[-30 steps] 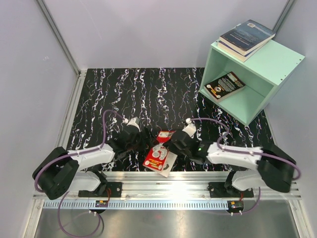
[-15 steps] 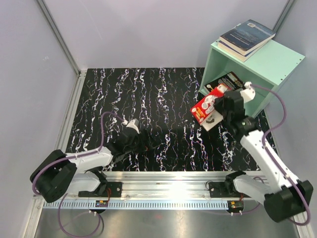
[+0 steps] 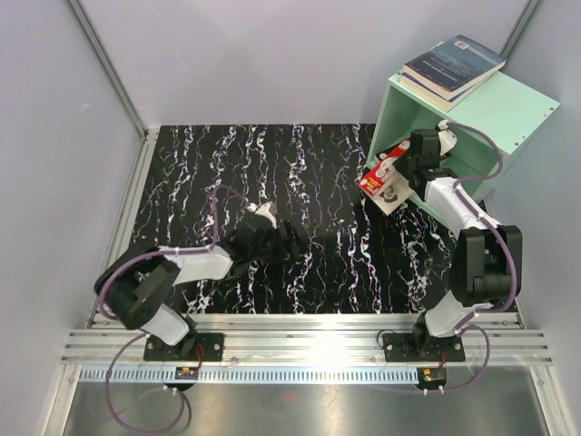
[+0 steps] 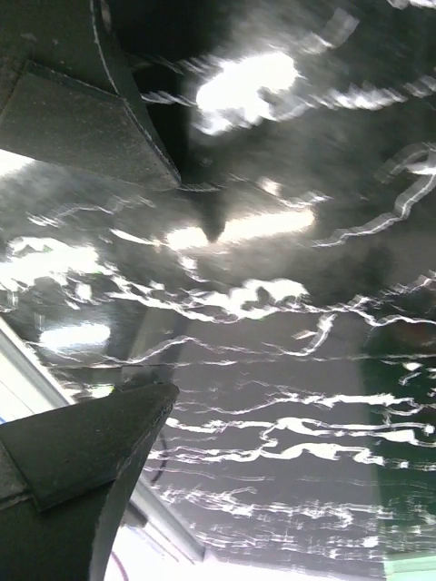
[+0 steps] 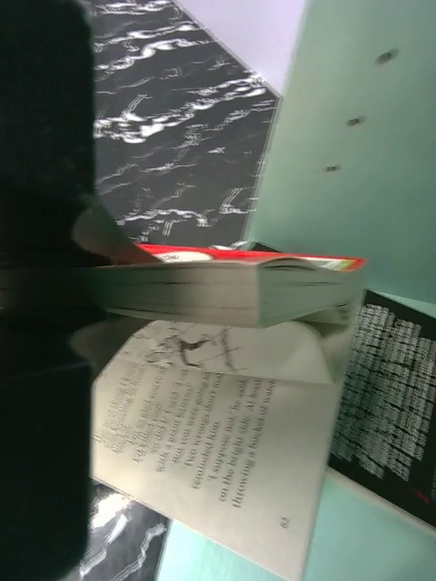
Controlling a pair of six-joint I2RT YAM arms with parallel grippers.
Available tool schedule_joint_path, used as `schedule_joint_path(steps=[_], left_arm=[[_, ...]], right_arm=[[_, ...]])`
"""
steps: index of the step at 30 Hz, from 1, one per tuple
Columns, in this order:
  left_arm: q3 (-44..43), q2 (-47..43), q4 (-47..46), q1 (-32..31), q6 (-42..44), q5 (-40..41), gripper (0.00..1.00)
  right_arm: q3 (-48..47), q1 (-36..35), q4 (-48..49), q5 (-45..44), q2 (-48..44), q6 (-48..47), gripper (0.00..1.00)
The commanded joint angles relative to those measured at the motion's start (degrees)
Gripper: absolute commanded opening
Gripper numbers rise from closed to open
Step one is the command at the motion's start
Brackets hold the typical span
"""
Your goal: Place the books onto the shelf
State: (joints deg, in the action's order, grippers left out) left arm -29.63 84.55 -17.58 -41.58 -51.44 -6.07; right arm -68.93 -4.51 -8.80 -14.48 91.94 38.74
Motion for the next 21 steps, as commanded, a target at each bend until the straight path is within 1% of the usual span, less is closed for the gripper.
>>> schedule_joint_path(steps=[1, 2, 3, 5, 6, 7, 8, 9, 10, 13, 14, 15, 16, 18, 20, 21], left_arm=[[-9.71, 8.24, 10.19, -0.43, 4.59, 0.53, 0.92], [-13.14, 10.26, 13.51, -0.52, 6.42, 1.57, 0.91], [-21.01, 13.93, 15.11, -0.69, 7.48, 2.19, 0.91], [-28.78, 17.91, 20.1, -1.04, 10.29, 4.73, 0.9], [-32.47, 22.02, 21.87, -1.04, 11.26, 5.53, 0.89], [-40.43, 24.15, 23.46, -1.22, 12.14, 5.8, 0.89], [-44.25, 26.52, 26.6, -1.31, 13.89, 7.45, 0.88], [-47.94, 31.06, 28.38, -1.39, 14.52, 7.82, 0.88], [-55.99, 33.55, 30.05, -1.4, 15.74, 7.82, 0.88], [-67.8, 43.04, 36.37, -1.4, 16.98, 8.0, 0.88], [-75.76, 45.41, 39.87, -1.31, 17.6, 7.82, 0.88], [-79.23, 49.7, 41.21, -1.39, 17.69, 7.48, 0.88], [-82.14, 51.57, 42.18, -1.4, 17.95, 7.21, 0.88], [-89.16, 55.78, 43.07, -1.31, 17.69, 6.33, 0.88], [-92.79, 58.17, 42.55, -0.96, 16.81, 2.74, 0.88], [-95.94, 60.01, 42.46, -0.87, 16.64, 2.46, 0.88]], right_arm=[[-4.64, 2.58, 10.01, 1.65, 3.06, 1.33, 0.0], [-4.99, 2.67, 10.98, 0.43, 4.46, 1.42, 0.0], [-4.99, 2.75, 11.6, -0.19, 5.08, 1.6, 0.0], [-4.82, 2.76, 13.44, -2.12, 6.4, 1.95, 0.0], [-4.38, 2.76, 14.41, -2.65, 6.84, 2.3, 0.0], [-3.77, 2.84, 15.29, -3.09, 7.2, 3.17, 0.0], [-2.8, 2.93, 16.87, -4.23, 8.07, 3.79, 0.0], [-2.36, 3.02, 17.49, -4.41, 8.6, 4.49, 0.0], [-1.14, 3.28, 18.8, -4.85, 9.04, 6.15, 0.0], [1.67, 4.16, 21.96, -4.42, 10.62, 10.11, 0.0], [2.47, 5.29, 22.85, -4.07, 11.24, 11.17, 0.0], [3.09, 7.13, 23.47, -3.54, 11.42, 12.31, 0.0], [4.23, 8.02, 24.43, -2.23, 11.68, 14.67, 0.0], [5.2, 10.56, 25.75, -0.3, 12.56, 16.53, 0.0], [5.3, 11.89, 27.08, 2.69, 14.13, 17.77, 0.0], [5.03, 13.2, 27.08, 3.49, 14.58, 18.03, 0.0]])
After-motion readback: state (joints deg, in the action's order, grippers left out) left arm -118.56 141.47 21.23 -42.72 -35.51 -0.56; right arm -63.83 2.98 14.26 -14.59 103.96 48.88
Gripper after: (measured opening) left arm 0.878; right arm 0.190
